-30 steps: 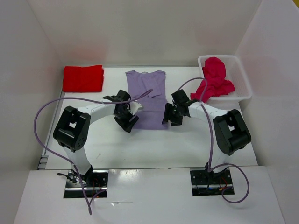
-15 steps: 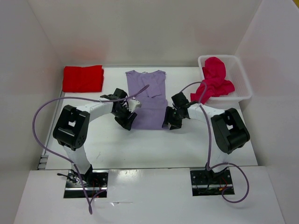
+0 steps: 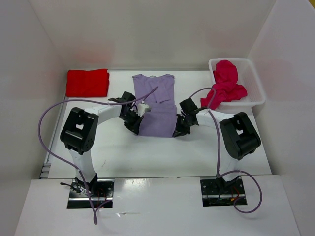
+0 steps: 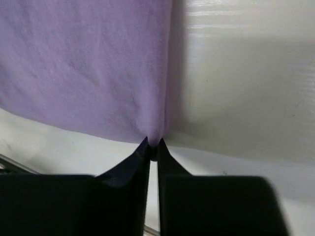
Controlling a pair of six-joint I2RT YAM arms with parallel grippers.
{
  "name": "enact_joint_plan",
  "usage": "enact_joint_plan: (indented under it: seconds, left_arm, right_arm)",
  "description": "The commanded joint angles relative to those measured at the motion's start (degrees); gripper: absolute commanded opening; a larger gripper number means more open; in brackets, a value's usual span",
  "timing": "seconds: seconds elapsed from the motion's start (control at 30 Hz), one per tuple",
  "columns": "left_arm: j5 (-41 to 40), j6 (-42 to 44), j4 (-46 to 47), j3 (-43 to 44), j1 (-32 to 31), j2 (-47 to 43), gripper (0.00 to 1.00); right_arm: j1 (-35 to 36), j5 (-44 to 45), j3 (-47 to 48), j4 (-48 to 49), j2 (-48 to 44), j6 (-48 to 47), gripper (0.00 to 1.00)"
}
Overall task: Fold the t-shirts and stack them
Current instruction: Grab one side of the 2/3 rectangular tshirt with both arms, then fold the long partially folded tshirt into a neat square
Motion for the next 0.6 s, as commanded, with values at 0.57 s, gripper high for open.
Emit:
enact_joint_plan:
  seconds: [0.57]
  left_arm:
    - [-9.64, 10.69, -18.44, 4.78, -0.36, -9.83, 0.0]
  right_arm:
    - [4.42, -1.23, 2.39, -15.85, -14.07, -1.03, 0.0]
